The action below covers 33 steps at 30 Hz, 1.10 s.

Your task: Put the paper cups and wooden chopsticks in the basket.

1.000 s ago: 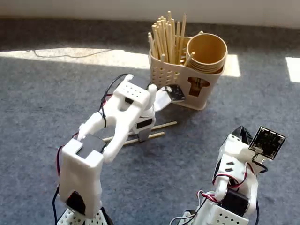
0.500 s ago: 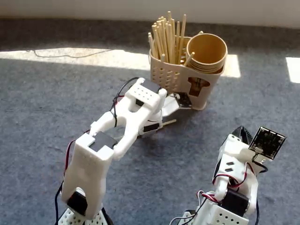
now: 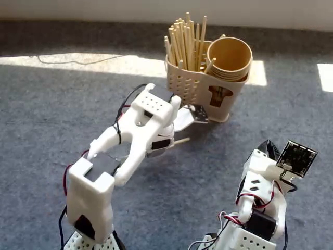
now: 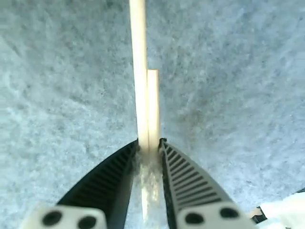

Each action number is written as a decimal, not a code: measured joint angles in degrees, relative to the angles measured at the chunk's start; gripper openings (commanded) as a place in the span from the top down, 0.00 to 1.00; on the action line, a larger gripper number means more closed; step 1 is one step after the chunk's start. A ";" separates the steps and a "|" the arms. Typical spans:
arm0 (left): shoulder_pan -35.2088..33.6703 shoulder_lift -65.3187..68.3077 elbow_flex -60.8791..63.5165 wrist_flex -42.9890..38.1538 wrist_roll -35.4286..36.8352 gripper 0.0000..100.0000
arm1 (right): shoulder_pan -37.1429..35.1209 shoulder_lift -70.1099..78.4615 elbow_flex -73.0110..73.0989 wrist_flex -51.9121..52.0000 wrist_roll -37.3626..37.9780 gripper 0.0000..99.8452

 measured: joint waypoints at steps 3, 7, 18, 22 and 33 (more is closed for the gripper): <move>0.00 -7.65 3.78 0.00 0.00 1.00 | 0.00 0.00 0.00 0.00 0.00 1.00; 0.00 -18.11 6.33 0.26 1.49 1.00 | 0.00 0.00 0.00 0.00 0.00 1.00; 0.00 -34.11 -5.45 0.62 12.84 1.00 | 0.00 0.00 0.00 0.00 0.00 1.00; 0.00 -34.11 -13.89 -0.62 17.76 1.00 | 0.00 0.00 0.00 0.00 0.00 1.00; 0.00 -34.20 -20.40 -26.90 29.71 1.00 | 0.00 0.00 0.00 0.00 0.00 0.99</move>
